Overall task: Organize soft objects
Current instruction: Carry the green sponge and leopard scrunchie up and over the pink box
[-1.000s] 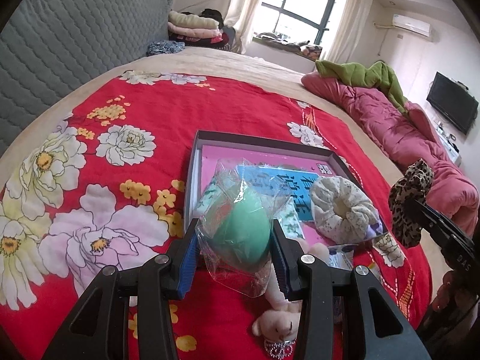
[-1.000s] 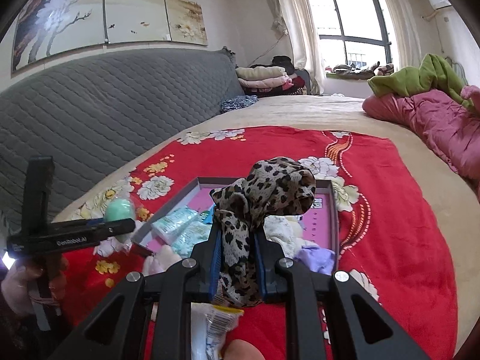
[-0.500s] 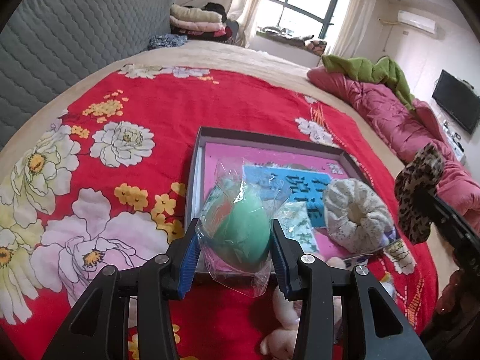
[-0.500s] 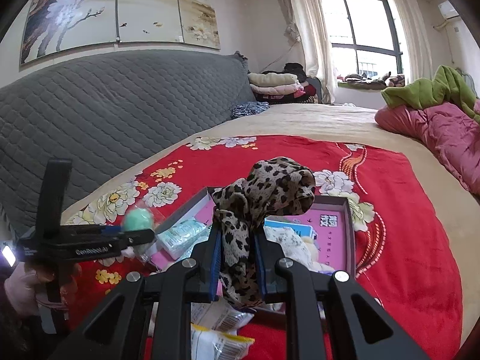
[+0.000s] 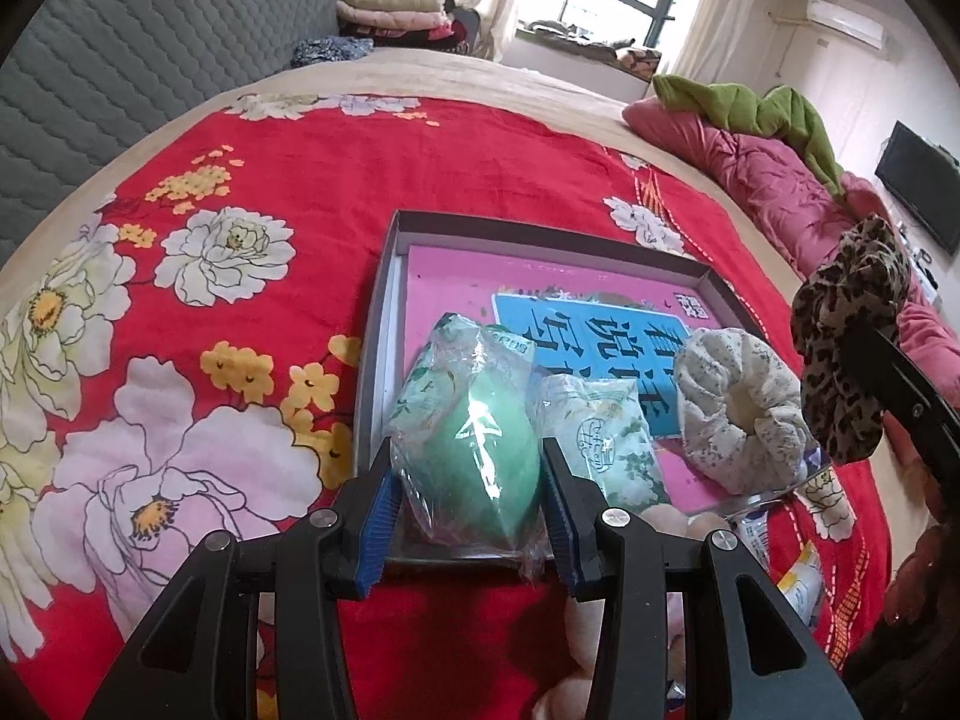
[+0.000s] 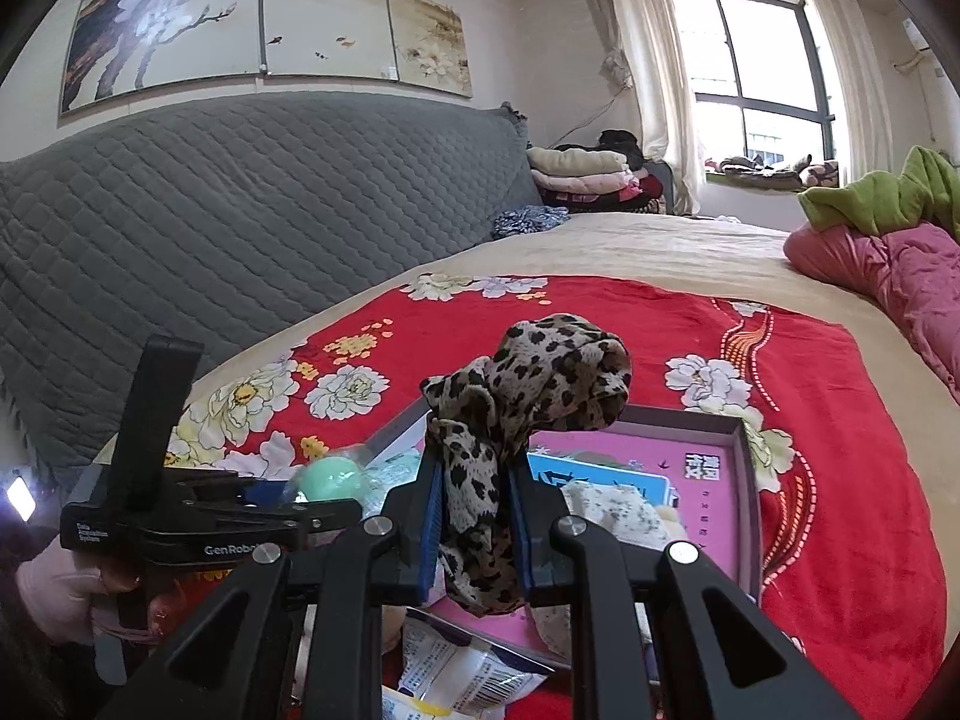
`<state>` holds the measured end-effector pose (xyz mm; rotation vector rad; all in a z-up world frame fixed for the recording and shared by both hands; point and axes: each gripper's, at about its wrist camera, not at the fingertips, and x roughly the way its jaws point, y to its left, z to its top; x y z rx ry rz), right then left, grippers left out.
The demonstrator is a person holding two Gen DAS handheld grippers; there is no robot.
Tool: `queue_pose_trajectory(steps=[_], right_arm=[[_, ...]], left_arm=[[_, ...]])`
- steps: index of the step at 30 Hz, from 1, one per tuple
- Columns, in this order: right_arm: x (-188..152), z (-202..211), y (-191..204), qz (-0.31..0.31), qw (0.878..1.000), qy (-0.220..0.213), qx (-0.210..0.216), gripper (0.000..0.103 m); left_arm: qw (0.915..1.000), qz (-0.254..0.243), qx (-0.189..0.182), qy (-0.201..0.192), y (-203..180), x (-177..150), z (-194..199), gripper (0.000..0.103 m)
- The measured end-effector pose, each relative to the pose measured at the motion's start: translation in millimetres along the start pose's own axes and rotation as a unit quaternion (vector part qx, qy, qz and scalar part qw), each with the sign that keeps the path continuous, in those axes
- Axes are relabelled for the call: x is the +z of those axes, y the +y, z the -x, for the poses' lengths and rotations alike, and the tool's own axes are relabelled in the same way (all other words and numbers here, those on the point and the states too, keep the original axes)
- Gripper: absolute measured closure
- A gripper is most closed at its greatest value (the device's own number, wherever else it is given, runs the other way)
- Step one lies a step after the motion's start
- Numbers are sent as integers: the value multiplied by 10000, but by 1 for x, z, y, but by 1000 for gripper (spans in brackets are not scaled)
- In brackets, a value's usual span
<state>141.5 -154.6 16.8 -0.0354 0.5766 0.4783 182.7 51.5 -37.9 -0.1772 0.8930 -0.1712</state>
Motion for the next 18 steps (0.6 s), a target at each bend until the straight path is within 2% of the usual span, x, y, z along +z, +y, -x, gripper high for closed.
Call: queue_pose_trajectory(steps=[18], right_arm=[[-9, -30, 5, 123, 9990, 407, 124, 83]], left_arm=[[9999, -69, -23, 73, -2, 6, -13, 58]])
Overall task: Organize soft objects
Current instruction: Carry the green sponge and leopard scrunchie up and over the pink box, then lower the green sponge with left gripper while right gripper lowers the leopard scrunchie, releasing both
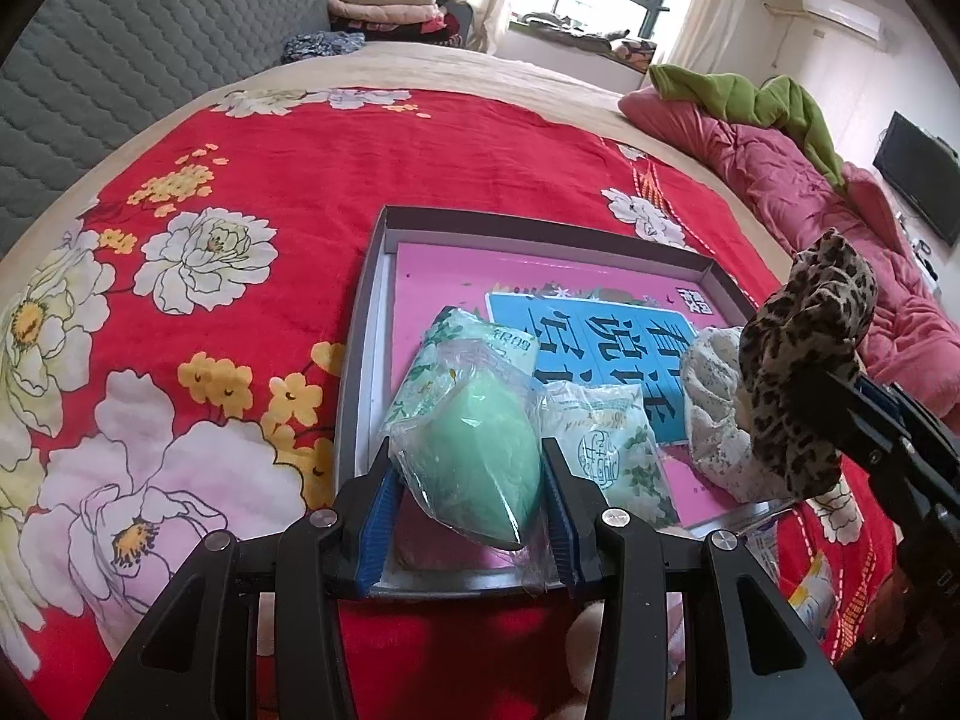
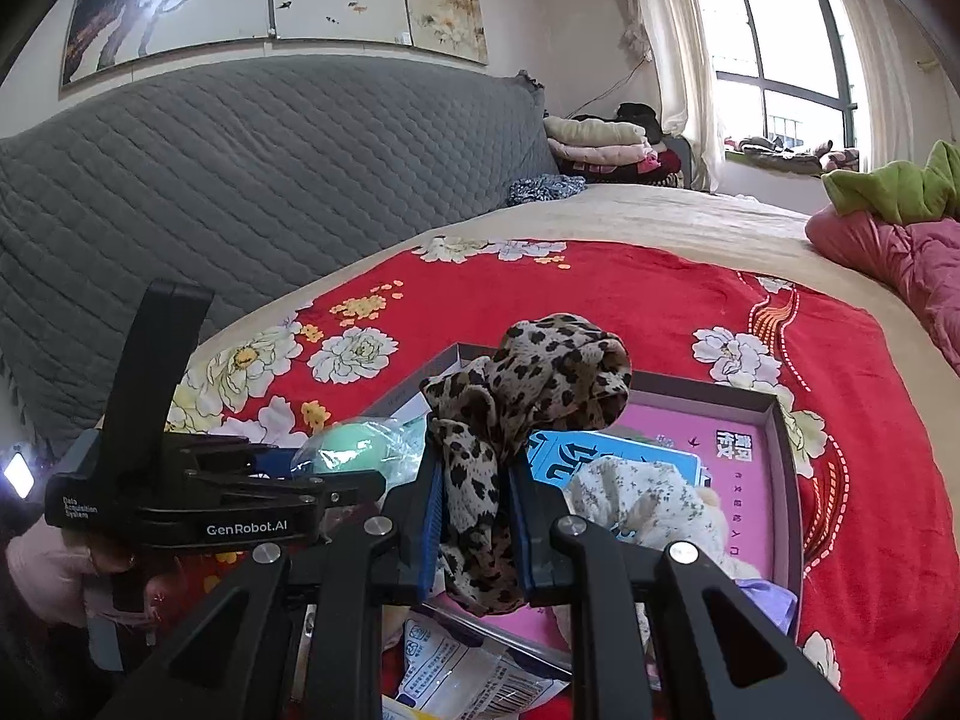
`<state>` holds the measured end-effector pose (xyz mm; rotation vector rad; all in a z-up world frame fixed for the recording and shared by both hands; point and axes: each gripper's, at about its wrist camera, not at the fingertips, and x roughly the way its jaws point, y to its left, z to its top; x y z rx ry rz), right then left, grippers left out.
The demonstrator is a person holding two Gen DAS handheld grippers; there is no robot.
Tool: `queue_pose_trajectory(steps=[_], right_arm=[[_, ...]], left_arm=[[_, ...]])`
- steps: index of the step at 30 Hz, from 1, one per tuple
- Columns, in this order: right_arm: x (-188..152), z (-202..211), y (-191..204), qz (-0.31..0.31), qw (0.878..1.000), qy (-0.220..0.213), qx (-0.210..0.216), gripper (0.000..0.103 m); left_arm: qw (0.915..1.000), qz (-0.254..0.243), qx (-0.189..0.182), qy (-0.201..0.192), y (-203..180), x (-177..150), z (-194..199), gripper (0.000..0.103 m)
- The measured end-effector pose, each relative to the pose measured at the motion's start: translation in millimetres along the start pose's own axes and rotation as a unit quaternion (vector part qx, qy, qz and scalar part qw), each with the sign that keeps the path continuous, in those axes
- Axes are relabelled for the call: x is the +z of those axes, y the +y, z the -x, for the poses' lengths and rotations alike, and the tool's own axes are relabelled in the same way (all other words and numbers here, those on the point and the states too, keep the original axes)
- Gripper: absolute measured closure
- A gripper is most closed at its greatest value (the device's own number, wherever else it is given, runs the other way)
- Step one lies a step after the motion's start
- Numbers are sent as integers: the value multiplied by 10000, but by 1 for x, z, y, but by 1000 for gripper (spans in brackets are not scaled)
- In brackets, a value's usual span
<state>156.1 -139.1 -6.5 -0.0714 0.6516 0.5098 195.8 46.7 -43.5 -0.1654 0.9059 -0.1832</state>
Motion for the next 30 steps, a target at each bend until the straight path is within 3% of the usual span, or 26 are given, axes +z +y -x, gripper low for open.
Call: queue_pose_trajectory(steps=[13, 25, 30], right_arm=[[-7, -17, 0, 38, 9994, 312, -154, 83], [-22, -36, -2, -17, 9962, 852, -202, 81], [-24, -37, -4, -127, 9954, 935, -152, 72]], left_arm=[[10000, -19, 9, -4, 0, 1, -2, 58], [10000, 20, 42, -30, 2, 1, 0, 58], [10000, 48, 38, -52, 3, 2, 1, 58]])
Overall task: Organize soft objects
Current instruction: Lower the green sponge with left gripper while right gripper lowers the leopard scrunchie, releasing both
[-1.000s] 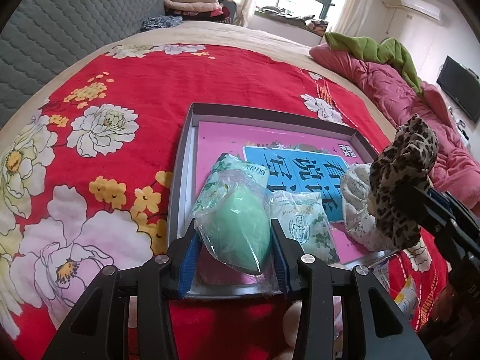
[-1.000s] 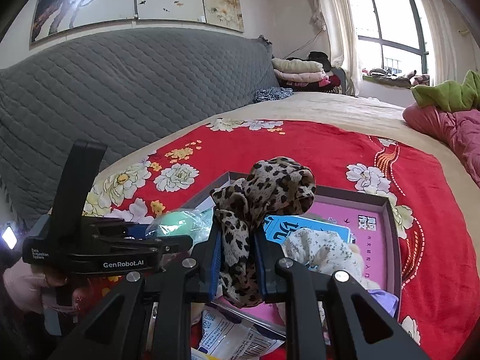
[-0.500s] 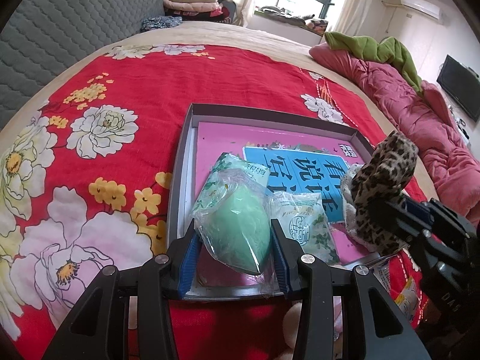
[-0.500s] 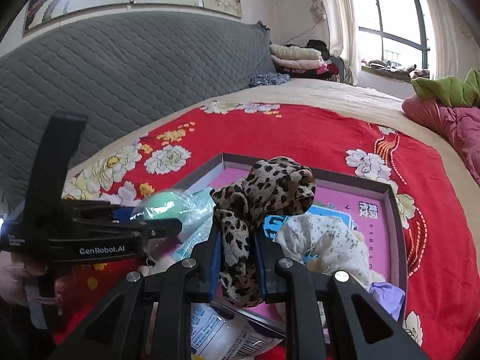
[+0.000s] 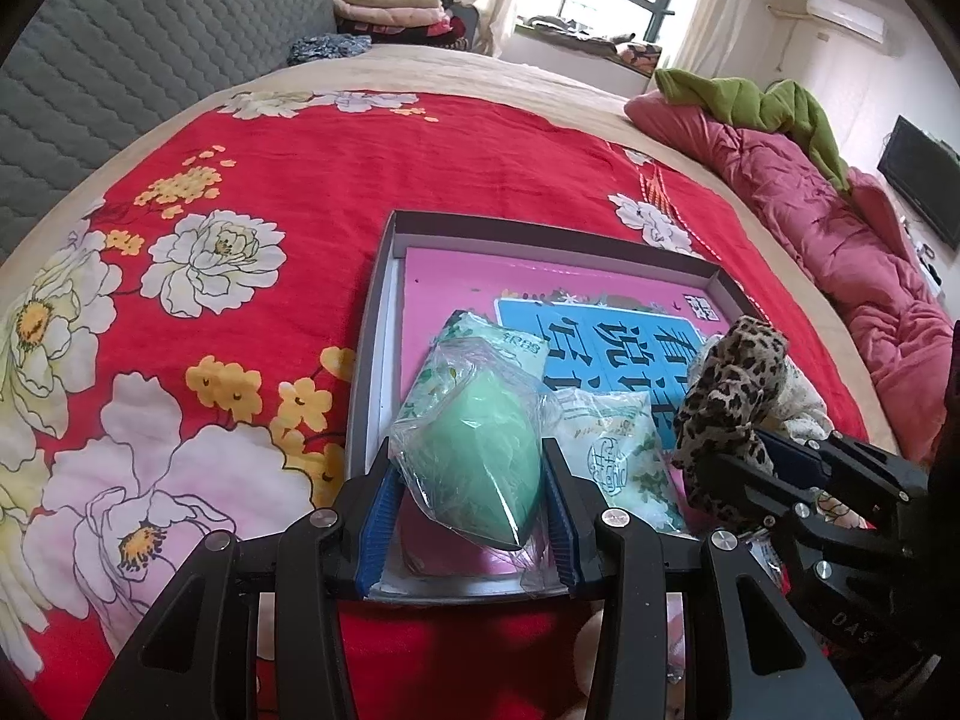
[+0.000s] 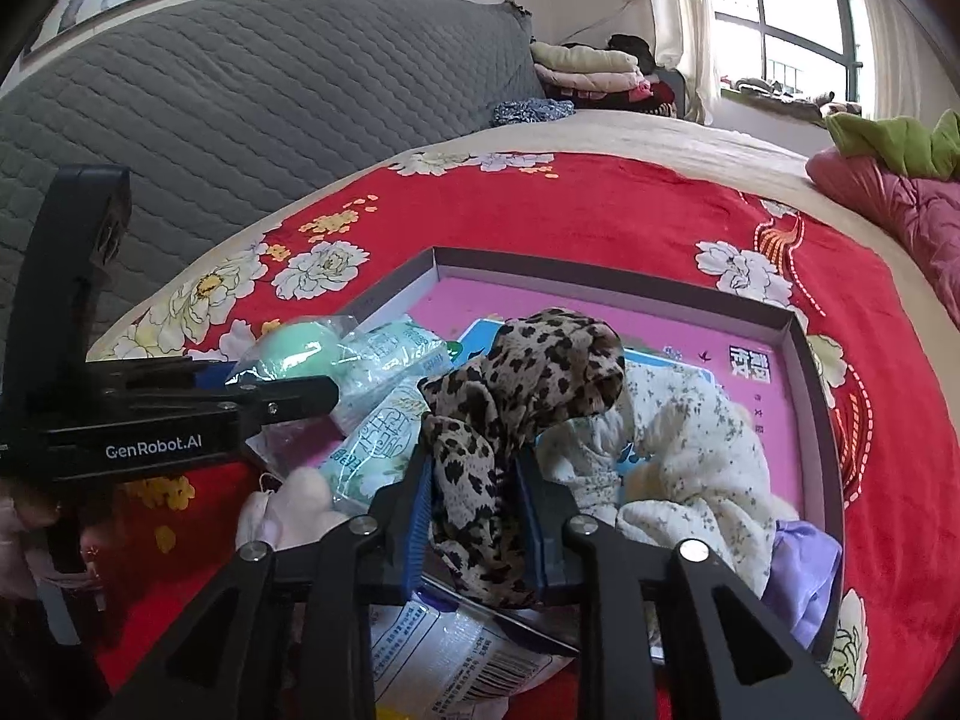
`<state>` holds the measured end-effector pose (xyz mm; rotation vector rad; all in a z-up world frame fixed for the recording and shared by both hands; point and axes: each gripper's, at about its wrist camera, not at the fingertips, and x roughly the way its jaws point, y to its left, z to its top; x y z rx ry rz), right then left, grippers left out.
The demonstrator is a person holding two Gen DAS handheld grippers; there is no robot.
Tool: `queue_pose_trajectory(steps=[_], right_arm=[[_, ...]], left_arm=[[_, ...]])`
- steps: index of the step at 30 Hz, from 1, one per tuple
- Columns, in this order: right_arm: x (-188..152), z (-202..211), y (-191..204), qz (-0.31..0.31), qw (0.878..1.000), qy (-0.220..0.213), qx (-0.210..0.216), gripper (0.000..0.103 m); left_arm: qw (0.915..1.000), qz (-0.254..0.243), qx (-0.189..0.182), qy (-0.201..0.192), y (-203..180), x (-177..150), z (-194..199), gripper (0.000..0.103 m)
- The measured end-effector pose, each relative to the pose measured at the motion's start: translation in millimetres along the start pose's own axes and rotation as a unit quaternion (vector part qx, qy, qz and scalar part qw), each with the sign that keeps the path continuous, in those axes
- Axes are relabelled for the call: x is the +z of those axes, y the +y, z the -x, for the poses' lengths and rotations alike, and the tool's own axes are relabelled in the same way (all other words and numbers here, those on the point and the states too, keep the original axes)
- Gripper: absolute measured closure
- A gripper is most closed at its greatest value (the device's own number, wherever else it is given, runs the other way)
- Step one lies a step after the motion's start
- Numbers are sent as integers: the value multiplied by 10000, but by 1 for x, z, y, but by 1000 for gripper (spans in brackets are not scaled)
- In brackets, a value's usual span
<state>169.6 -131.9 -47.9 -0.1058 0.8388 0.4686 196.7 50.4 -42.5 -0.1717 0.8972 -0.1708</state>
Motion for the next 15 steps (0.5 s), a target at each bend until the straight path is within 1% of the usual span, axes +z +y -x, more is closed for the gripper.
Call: queue_pose_trajectory(steps=[2, 7, 9, 15], right_arm=[[1, 0, 0, -36, 10000, 9, 35, 66], [3, 7, 0, -40, 9999, -115, 7, 62], [5, 11, -2, -86, 9998, -189, 33, 58], [11, 20, -9, -225, 9991, -355, -1, 57]], left_arm=[[10000, 28, 1, -19, 1, 0, 1, 58], [9999, 78, -78, -50, 2, 0, 2, 58], [9999, 59, -105, -45, 1, 0, 2, 58], [9998, -15, -186, 12, -4, 0, 1, 58]])
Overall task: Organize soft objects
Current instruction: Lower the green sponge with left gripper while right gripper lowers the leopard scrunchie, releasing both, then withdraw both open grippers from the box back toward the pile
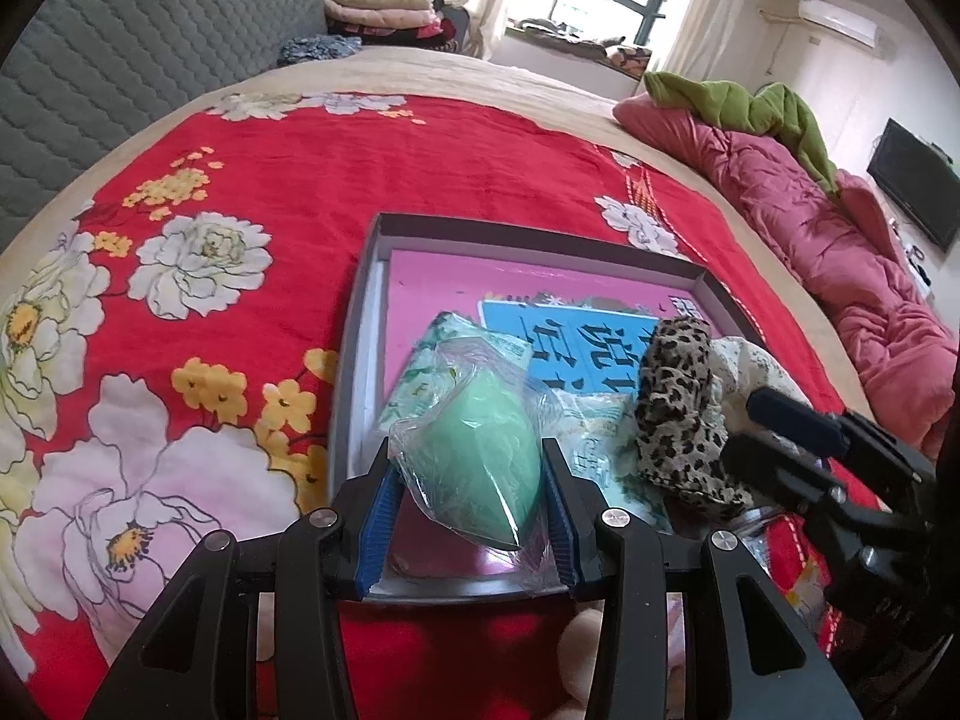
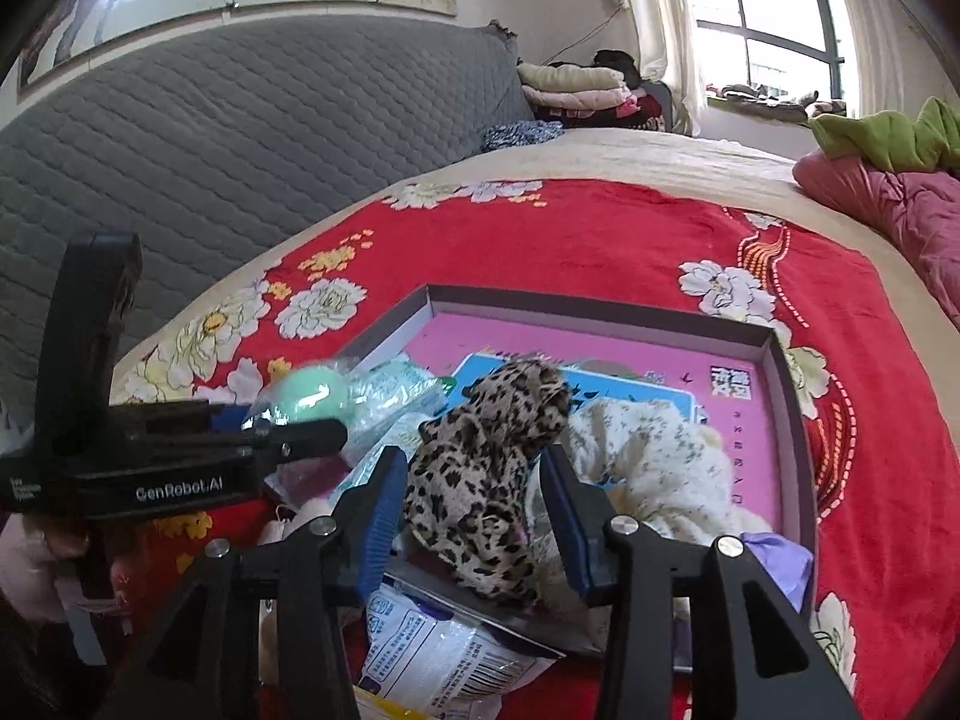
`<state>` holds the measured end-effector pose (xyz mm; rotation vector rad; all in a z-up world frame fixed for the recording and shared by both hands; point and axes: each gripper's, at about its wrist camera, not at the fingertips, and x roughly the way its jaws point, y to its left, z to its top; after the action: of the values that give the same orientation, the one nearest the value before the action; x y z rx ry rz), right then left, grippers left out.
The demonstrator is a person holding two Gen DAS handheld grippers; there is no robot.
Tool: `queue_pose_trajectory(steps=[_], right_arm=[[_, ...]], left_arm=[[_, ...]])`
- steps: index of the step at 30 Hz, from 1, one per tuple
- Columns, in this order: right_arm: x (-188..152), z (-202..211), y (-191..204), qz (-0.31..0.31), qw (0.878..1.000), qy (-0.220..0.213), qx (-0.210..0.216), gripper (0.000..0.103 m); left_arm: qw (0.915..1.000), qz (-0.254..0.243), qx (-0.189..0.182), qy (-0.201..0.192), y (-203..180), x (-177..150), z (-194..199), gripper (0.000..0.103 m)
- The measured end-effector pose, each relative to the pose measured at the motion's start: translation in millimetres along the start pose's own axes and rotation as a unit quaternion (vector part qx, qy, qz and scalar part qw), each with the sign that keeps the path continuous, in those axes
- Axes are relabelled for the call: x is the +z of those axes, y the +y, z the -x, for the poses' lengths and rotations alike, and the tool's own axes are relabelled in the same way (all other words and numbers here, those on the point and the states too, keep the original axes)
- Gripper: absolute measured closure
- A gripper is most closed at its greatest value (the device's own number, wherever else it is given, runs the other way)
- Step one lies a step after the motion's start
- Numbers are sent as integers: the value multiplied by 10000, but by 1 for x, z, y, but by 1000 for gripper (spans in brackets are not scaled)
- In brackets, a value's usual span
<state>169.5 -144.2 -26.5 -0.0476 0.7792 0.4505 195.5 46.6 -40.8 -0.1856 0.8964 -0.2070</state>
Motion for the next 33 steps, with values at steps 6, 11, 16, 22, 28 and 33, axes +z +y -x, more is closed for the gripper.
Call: queue_pose_trajectory(steps=[6, 11, 16, 22, 28, 33], right_arm=[[4, 6, -3, -58, 9999, -105, -8, 57], [4, 9, -1, -13, 9999, -152, -23, 57], [4, 15, -3, -30, 9998, -204, -66, 53], [5, 23, -7, -64, 9994, -299, -157, 51], [6, 31, -12, -95, 9988, -389, -275, 47], [6, 38, -16, -146, 9982, -450, -368, 47]], left_arm=[[9998, 28, -149, 142, 0, -1, -2, 57], [9998, 43, -61, 196, 1, -2, -5, 50], [9998, 47, -46, 189, 1, -2, -3, 45], [9999, 57, -14, 162, 2, -2, 1, 39], [9998, 156, -38, 110, 7, -1, 7, 38], [9998, 174, -31, 77, 8, 0, 11, 37]])
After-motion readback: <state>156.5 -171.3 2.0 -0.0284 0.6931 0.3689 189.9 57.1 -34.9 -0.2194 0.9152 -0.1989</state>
